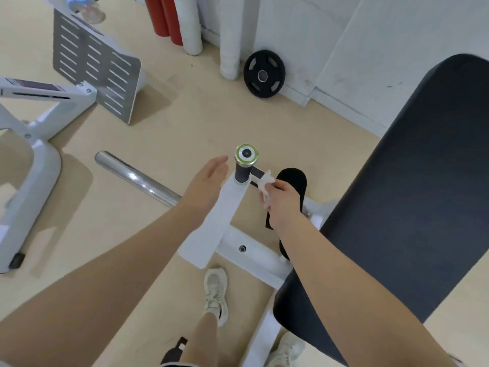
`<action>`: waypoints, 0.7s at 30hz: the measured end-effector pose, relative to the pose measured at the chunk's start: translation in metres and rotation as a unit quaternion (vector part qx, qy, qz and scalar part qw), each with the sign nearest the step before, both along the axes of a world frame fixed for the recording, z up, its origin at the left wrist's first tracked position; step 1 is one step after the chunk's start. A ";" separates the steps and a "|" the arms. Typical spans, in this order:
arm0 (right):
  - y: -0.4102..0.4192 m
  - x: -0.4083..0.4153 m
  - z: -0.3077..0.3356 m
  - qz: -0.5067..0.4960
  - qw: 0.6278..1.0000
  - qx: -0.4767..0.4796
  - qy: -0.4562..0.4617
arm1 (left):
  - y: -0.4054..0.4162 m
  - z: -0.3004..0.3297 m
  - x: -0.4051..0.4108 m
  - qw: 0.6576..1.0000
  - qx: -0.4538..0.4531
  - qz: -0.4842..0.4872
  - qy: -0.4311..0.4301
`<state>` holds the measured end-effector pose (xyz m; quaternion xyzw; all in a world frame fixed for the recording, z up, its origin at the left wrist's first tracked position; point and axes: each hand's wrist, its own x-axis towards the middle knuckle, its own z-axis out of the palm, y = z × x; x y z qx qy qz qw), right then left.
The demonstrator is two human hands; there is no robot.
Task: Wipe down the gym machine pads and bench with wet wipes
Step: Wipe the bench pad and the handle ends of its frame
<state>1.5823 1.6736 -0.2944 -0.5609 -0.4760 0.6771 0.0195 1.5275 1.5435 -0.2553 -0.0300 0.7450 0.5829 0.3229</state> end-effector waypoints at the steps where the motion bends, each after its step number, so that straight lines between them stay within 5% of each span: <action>1: -0.001 -0.010 -0.006 -0.044 0.999 -0.031 0.002 | 0.004 -0.001 -0.007 1.000 0.008 -0.020 0.006; 8: -0.001 -0.049 -0.025 0.034 0.999 -0.033 0.001 | 0.019 -0.007 -0.033 0.993 0.051 -0.103 -0.007; 15: 0.013 -0.026 0.030 0.050 0.976 -0.068 0.201 | 0.019 -0.003 -0.041 0.993 0.042 -0.100 -0.042; 21: -0.002 -0.024 -0.013 0.099 0.991 0.078 0.049 | 0.018 -0.009 -0.043 0.993 0.042 -0.091 -0.059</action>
